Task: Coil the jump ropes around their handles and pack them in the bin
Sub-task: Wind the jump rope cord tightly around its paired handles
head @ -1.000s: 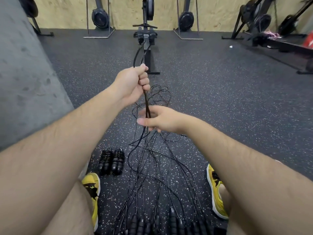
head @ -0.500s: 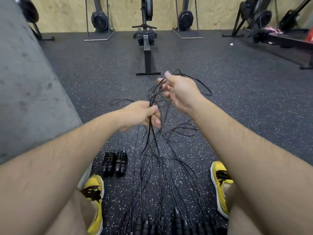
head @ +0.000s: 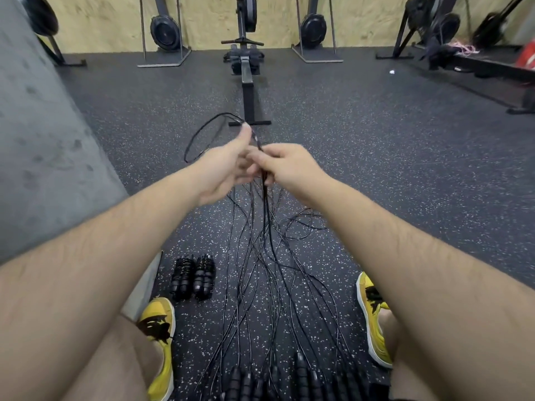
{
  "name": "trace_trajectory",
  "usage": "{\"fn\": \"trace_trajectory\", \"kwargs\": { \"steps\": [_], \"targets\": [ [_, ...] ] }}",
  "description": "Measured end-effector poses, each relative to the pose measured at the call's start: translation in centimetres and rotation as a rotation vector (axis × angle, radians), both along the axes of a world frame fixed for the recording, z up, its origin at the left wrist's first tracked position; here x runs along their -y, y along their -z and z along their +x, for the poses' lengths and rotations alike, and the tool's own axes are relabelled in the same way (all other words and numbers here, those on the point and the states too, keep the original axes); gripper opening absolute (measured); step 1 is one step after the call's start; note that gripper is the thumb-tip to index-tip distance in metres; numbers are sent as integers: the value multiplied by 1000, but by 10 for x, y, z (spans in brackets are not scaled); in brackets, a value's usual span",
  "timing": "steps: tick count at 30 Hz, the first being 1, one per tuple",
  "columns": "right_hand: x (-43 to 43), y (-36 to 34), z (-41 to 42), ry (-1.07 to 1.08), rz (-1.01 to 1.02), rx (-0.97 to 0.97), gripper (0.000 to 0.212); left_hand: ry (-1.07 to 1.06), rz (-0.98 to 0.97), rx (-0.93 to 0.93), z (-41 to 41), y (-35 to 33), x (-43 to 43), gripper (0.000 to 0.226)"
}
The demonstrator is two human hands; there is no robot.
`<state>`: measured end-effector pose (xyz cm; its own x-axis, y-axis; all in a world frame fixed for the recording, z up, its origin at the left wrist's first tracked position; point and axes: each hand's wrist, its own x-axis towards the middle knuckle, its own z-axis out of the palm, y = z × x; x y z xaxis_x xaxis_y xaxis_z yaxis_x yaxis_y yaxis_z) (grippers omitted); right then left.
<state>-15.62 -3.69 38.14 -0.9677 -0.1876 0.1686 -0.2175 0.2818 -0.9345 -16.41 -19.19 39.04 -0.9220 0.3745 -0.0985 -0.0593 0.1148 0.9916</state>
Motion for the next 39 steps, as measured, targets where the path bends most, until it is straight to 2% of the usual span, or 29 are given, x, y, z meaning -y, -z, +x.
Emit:
{"fn": "trace_trajectory", "kwargs": {
  "steps": [1,3,5,9,10,13,16,17,18,20,23,25,27,29,31,33,36,39],
  "targets": [
    [-1,-2,-5,26,-73,-5,22,105,-76,31,4,8,5,61],
    [-5,-4,-12,45,-177,33,20,230,-214,35,13,23,10,39],
    [-7,-6,-14,36,-246,69,19,160,-243,-35,16,29,5,23],
    [-11,-7,-11,66,-319,119,17,-4,-201,-141,13,16,-8,21],
    [-14,-6,-10,79,-298,149,15,-49,-197,-173,10,12,-9,24],
    [-24,-5,1,42,-33,238,39,-195,-163,-237,0,5,-12,26],
    [-25,2,17,-139,310,221,21,-223,-72,-219,-2,-2,-17,22],
    [-23,3,20,-131,362,169,13,-213,-43,-219,-2,-3,-18,22],
    [-22,5,19,-80,377,113,14,-207,-18,-219,-2,-4,-18,22],
    [-21,4,13,17,334,29,23,-184,22,-196,0,-3,-18,25],
    [-20,-4,8,79,147,-44,22,29,31,-124,7,3,-14,31],
    [-21,-8,5,106,13,-41,20,158,26,-44,13,9,-12,34],
    [-23,-12,1,143,-128,8,25,198,10,2,17,15,-12,37],
    [-26,-16,-2,151,-244,47,31,154,-96,-51,22,18,-15,26],
    [-27,-19,-1,147,-298,87,24,53,-170,-150,22,16,-19,17],
    [-29,-20,4,132,-290,176,17,-53,-113,-216,18,8,-20,16],
    [-29,-17,16,39,-182,292,22,-107,35,-216,13,-8,-19,20],
    [-25,-12,21,-39,-356,390,16,-93,11,-214,12,-10,-18,20]
  ]
}}
